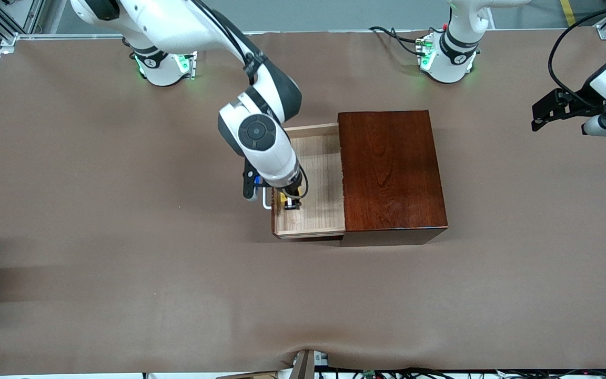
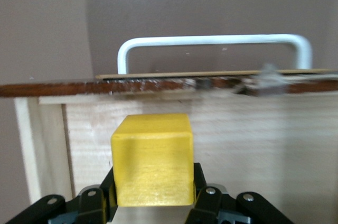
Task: Open drawer, take yellow block, close drawer
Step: 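Grasp the yellow cube with the right gripper and lift it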
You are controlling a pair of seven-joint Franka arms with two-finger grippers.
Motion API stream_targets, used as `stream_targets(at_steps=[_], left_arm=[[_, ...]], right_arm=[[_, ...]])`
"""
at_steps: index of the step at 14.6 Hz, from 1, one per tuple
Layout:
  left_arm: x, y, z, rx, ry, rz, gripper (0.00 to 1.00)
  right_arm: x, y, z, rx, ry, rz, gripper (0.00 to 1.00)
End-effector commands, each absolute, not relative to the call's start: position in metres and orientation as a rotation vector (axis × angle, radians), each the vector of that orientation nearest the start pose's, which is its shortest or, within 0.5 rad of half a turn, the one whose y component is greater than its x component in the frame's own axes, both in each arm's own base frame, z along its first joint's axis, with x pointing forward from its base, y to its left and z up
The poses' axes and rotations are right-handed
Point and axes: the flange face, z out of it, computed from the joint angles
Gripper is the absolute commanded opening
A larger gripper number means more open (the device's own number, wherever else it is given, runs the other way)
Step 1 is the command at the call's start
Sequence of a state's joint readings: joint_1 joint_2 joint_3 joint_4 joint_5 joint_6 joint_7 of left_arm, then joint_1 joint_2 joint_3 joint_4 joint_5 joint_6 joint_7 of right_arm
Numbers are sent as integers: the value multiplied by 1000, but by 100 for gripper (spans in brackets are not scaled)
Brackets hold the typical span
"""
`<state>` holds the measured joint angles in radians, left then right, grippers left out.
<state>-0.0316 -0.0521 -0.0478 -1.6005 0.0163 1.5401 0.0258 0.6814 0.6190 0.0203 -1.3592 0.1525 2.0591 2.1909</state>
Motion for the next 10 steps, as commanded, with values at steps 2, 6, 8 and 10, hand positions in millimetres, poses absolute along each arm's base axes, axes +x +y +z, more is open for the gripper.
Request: stream_targets(at_steps=[2,6,8,10], left_arm=[[536,-39,640,-3121,196,9,100],[537,-38,637,-3117,212,24,100],[537,-41,639,-3115,226,19,100],[536,-44,642,-3114,233,9,100]], right_arm=[[544,453,455,-2286,1994,265,9],[578,363,472,-2659,1570,280,2],[601,288,474,-2750,1402,308,2],[609,227,465,-2843,1192,314,2]])
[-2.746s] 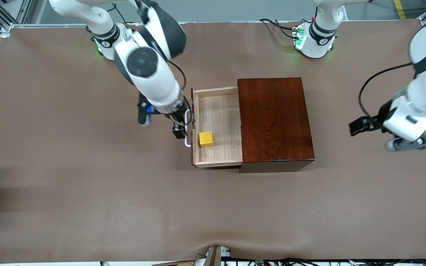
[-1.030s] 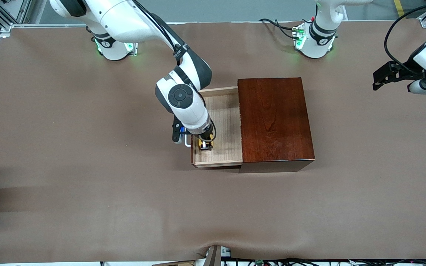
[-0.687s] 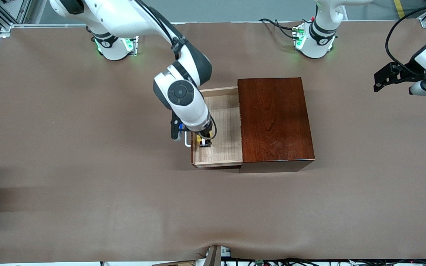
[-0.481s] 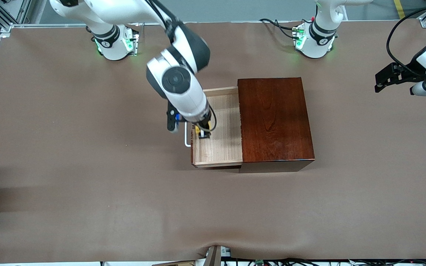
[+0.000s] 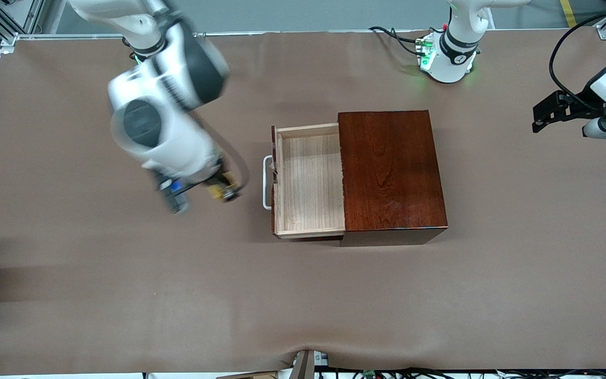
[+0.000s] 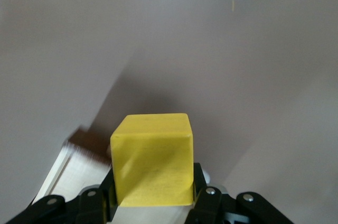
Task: Open drawer, take yellow block, close drawer
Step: 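Carry the yellow cube away from the box with the right gripper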
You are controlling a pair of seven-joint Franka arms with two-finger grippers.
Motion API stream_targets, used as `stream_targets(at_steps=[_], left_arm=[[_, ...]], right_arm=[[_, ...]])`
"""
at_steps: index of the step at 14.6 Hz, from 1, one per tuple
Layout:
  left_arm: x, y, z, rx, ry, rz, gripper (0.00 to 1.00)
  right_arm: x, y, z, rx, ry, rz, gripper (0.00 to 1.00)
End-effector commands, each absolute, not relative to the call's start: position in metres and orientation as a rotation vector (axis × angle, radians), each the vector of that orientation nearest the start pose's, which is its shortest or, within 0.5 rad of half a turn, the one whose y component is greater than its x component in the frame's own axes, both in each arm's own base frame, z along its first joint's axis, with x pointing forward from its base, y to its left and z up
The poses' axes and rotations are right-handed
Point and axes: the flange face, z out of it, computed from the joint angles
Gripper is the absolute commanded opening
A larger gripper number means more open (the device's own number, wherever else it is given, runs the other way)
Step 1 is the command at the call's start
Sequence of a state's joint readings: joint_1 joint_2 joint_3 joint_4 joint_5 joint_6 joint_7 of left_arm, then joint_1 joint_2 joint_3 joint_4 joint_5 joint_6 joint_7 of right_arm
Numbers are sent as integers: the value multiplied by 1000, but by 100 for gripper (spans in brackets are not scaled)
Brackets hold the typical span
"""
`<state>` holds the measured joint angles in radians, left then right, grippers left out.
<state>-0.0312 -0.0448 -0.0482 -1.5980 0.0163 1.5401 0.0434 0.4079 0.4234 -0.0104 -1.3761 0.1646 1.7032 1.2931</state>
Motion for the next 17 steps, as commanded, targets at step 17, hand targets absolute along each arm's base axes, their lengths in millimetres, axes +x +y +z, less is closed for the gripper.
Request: stream_targets(at_steps=[17], left_arm=[[548,-57,634,-3127,267,22,100]], right_arm=[[677,-85,253,-3070,-114,-4,1]])
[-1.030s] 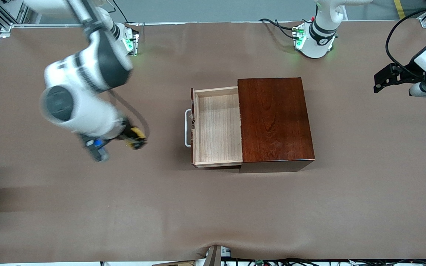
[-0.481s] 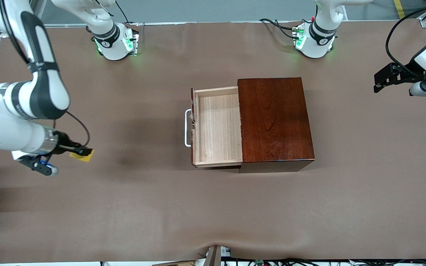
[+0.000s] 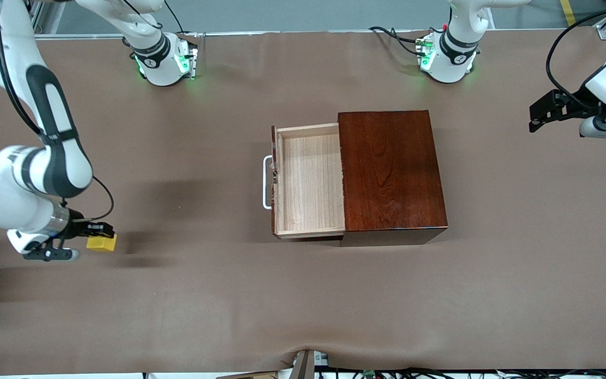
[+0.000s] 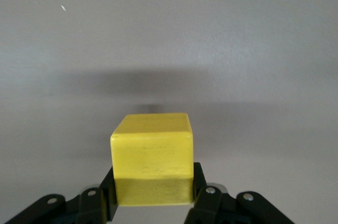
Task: Open drawer, take yellow block, close drawer
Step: 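Carry the yellow cube away from the box with the right gripper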
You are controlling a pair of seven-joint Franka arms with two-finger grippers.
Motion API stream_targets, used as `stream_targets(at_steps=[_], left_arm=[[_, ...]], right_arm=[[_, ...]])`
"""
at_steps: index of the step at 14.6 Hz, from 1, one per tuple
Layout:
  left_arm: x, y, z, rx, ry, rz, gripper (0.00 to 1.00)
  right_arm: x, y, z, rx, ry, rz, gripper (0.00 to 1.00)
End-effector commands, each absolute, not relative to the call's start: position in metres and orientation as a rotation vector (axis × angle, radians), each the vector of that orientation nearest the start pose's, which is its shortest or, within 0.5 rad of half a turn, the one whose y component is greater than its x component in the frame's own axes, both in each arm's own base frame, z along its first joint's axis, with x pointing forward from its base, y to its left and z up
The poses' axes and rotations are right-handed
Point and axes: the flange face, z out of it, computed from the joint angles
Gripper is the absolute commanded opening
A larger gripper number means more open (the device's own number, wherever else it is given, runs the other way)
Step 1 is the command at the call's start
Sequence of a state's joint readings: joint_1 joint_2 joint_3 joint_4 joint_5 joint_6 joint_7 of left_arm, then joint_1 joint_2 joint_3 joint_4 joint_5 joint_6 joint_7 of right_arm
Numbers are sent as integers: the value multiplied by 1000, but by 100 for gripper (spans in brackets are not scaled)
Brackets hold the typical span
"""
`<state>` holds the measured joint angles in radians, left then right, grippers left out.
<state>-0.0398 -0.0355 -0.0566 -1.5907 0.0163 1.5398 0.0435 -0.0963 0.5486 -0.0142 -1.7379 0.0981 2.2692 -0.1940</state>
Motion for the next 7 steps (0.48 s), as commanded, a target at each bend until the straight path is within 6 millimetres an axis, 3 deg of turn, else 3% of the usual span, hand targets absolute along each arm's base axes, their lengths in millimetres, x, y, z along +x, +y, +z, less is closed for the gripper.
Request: stream_targets(at_steps=[1,3,7], left_arm=[[552,-57,633,-3126,271,19,100],[555,-59,630,-3126,276,26,100],[580,-58,606,-3137,258,72,100]], right_arm=[[679,-86,244,-3070,-132,7,1],[691,-89,234,-3070,-114,0,1],[688,-92,222,-3071,22,31,1]])
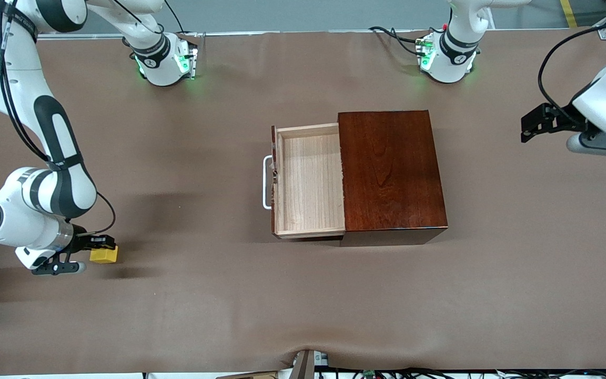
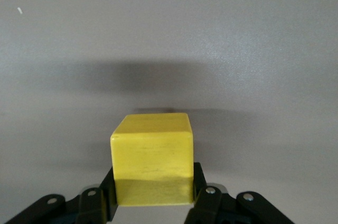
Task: Open drawer, take yellow block, close drawer
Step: 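Carry the yellow cube away from the box with the right gripper, then open the right gripper to drop the cube while the left gripper reaches the drawer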
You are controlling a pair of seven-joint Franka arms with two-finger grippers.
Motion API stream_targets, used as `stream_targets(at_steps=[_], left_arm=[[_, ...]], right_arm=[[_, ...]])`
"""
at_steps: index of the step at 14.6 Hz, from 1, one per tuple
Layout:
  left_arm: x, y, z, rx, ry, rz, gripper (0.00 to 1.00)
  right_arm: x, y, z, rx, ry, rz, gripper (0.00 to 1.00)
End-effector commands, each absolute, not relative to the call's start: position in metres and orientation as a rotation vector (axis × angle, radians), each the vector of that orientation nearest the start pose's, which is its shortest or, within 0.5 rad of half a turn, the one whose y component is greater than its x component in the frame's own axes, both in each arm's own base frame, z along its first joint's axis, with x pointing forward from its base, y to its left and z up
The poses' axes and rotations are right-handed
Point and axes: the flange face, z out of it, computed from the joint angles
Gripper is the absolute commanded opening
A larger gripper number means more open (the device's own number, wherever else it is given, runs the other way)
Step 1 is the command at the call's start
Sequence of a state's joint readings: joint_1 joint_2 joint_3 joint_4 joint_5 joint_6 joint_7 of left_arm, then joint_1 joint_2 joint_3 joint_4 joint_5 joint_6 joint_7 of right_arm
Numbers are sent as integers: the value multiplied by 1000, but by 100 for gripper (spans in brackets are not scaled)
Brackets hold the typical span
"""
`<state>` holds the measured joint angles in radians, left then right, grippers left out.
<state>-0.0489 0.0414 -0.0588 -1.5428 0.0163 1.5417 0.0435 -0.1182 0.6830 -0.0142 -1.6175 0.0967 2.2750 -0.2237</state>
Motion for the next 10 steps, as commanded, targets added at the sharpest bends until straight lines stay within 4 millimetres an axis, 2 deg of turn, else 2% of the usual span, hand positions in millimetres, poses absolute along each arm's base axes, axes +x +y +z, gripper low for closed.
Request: stream_targets(at_steps=[1,3,6,8,10], left_arm=[[584,-57,603,-3145,251,80,100],[586,-67,593,-3153,206,110,100],[586,-105,581,-3159,56,152,100],[583,-149,567,-3147,-47,188,100],[582,-193,554,-3136,-70,207,100]], right_arm=[[687,-94,218,-3074,73,42,1],[685,-99,215,-3080,133,55,1],[679,-105,213,-3083,146,117,2],[673,-105,213,-3082,139,196,2],[663,-102,215,-3090,126,233,2]])
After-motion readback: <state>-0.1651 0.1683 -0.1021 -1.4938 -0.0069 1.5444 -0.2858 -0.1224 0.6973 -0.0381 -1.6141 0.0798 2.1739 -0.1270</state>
